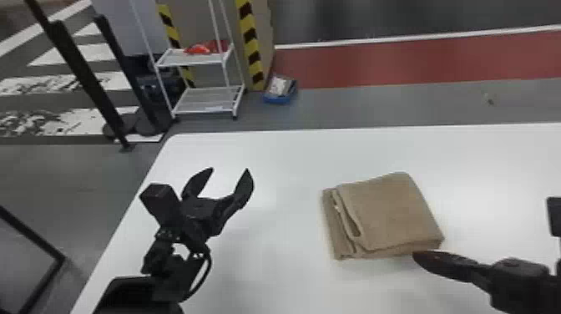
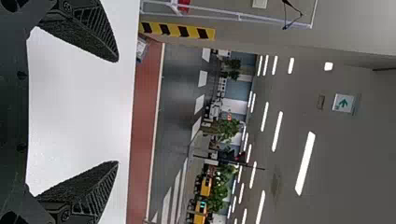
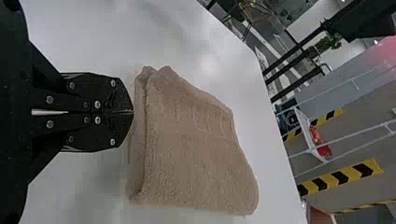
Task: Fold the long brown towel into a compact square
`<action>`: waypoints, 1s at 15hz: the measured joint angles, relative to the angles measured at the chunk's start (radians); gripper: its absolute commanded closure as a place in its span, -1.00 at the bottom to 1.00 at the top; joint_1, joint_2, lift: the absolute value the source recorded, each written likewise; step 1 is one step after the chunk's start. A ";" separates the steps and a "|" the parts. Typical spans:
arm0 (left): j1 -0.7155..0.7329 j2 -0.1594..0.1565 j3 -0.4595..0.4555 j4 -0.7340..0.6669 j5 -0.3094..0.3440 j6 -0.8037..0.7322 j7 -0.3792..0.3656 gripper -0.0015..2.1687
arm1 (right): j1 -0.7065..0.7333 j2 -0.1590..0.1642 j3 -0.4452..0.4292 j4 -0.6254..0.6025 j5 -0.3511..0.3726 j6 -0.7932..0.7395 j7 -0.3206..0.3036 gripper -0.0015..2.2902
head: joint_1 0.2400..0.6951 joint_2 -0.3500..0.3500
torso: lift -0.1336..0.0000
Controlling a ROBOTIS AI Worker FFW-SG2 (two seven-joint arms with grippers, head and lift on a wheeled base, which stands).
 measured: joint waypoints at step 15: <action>0.008 -0.001 0.015 0.012 0.003 -0.022 -0.008 -0.90 | -0.409 0.070 0.141 0.482 0.093 -0.159 -0.320 0.79 | 1.00 0.47 | -0.87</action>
